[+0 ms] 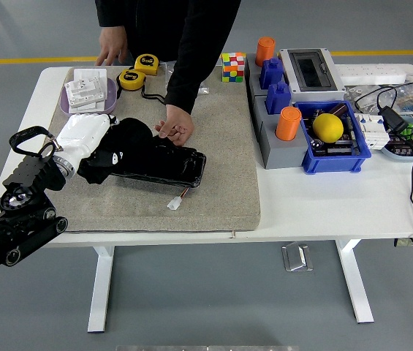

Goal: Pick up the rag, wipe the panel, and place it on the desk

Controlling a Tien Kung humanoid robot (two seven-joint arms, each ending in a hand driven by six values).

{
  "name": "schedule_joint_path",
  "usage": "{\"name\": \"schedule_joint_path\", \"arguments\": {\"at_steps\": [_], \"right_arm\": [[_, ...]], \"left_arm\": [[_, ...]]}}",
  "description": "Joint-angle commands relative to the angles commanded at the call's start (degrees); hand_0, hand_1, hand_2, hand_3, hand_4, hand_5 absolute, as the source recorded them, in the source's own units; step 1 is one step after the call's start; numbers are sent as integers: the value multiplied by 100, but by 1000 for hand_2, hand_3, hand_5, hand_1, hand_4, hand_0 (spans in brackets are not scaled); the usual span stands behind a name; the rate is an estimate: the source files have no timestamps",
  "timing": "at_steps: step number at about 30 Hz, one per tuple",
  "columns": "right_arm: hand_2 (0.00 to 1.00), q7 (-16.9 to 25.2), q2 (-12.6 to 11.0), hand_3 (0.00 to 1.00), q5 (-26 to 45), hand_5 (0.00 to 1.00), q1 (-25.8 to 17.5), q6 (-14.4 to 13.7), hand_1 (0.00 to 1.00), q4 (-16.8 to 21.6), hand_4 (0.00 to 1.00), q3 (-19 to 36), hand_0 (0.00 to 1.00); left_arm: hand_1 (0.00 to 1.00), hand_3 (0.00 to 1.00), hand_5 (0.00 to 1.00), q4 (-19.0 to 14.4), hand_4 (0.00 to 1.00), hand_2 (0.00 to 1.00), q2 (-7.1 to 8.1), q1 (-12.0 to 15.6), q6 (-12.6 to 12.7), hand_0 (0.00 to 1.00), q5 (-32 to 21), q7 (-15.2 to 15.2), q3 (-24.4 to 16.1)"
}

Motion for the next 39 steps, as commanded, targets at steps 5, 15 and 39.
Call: {"name": "schedule_joint_path", "arguments": {"at_steps": [5, 15, 39], "right_arm": [[721, -3, 3, 674, -6, 503, -11, 3, 698, 0, 998, 14, 792], [721, 8, 12, 674, 59, 505, -16, 8, 698, 0, 998, 3, 793], [722, 77, 81, 675, 328, 508, -29, -2, 699, 0, 998, -133, 794]], "left_arm": [[215, 557, 12, 47, 485, 491, 60, 68, 12, 297, 18, -17, -120], [215, 557, 13, 110, 486, 492, 221, 231, 17, 297, 87, -40, -414], [219, 558, 13, 298, 488, 491, 535, 567, 73, 300, 100, -185, -1064]]}}
